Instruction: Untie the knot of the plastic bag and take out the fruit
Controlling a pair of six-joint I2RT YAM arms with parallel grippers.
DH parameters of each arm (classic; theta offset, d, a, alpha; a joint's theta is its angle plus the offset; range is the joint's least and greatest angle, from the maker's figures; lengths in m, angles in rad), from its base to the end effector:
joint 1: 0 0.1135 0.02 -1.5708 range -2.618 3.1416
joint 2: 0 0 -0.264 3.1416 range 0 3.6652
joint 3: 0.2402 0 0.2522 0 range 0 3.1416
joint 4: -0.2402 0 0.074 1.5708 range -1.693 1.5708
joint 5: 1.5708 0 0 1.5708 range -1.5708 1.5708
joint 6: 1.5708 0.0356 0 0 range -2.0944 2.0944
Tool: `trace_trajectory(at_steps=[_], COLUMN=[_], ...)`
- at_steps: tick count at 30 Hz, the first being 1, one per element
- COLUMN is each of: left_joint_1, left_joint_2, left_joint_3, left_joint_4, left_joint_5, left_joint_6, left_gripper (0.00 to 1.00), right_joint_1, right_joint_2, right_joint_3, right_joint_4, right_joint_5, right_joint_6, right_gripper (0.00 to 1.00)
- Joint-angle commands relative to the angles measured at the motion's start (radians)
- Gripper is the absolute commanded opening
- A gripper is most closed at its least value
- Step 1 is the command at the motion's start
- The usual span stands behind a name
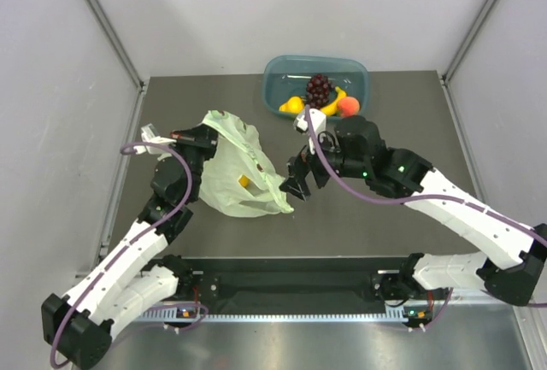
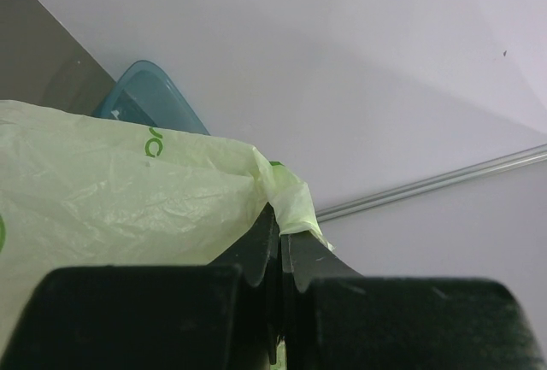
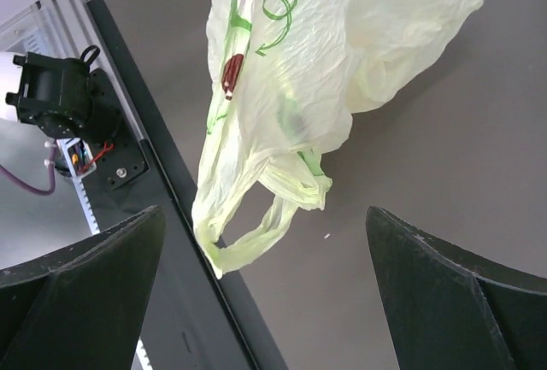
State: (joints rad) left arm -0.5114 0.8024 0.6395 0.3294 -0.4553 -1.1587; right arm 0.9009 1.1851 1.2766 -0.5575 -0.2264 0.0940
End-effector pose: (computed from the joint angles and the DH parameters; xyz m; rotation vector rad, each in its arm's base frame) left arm 0.1755 -0.0805 0.3404 -0.8401 1.2522 -1.0483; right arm 0.1528 0.2058 0.3914 -0.9724 1.8982 0.8384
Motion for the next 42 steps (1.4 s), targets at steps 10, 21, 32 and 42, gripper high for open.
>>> trace_trajectory(at_steps=[10,21,32,42], left_joint_1=[-0.003,0.001,0.065,0.146], left_joint_2=[-0.058,0.018,0.299,0.293], left_joint_3=[-0.012,0.087,0.557,0.615], left_joint_4=[-0.046,-0.125,-0.65,-0.753], left_joint_5=[-0.002,0.194,0.718,0.847], left_joint_6=[-0.009,0.202,0.752,0.918], left_gripper=[0.0,0.0,0.0,0.0], right_joint_1=[0.049,0.014,-0.186,-0.346], right_joint_2=[0.125,0.205,0.333,0.383], right_joint_3=[-0.019,0.064,0.3,0.354], right_joint_4=[0.189,0.148,0.038,0.036], right_joint_5=[-0.082,-0.002,0.148,0.165], right_joint_6=[0.15,0.129,-0.002,-0.02], right_gripper=[0.88,0.0,0.0,0.0])
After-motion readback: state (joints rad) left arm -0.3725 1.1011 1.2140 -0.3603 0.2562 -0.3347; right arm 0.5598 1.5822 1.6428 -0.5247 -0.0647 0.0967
